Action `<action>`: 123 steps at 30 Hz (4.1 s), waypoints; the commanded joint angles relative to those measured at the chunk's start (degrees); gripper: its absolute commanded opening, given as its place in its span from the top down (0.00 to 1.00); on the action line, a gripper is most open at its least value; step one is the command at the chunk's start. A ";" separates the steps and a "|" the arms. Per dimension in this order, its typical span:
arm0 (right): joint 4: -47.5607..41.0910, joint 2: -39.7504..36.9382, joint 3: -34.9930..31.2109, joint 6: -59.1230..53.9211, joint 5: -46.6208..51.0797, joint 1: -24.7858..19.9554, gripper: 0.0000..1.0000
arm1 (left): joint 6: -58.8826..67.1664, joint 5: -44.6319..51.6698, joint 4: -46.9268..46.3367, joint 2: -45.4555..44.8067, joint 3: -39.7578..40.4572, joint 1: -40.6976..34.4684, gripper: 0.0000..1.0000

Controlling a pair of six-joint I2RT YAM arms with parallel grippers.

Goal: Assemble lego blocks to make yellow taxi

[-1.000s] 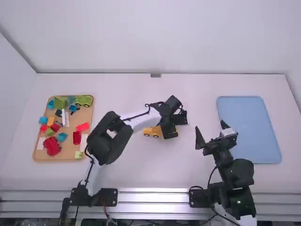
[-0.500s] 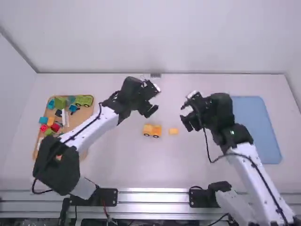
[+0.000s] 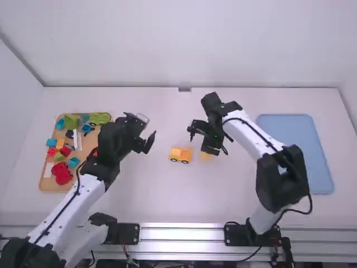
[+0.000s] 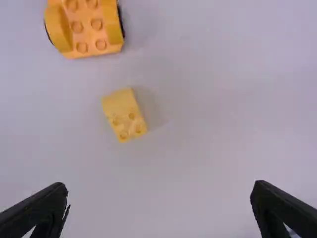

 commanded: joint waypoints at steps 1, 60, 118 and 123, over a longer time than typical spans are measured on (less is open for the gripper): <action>-1.18 3.58 1.20 -1.11 0.68 0.96 0.01 | -0.52 -4.76 1.66 -3.43 -2.78 0.66 0.01; 8.48 16.44 -3.69 63.45 -3.61 1.20 1.00 | -7.91 -11.96 11.37 -1.36 -5.66 0.63 0.01; 21.99 15.87 -3.67 136.58 -18.38 -1.79 0.01 | -8.55 -11.54 11.98 -1.36 -5.66 0.61 0.01; 21.24 13.25 -3.69 127.80 -18.53 -4.17 0.01 | -7.93 -11.50 11.78 -1.36 -5.66 0.66 0.01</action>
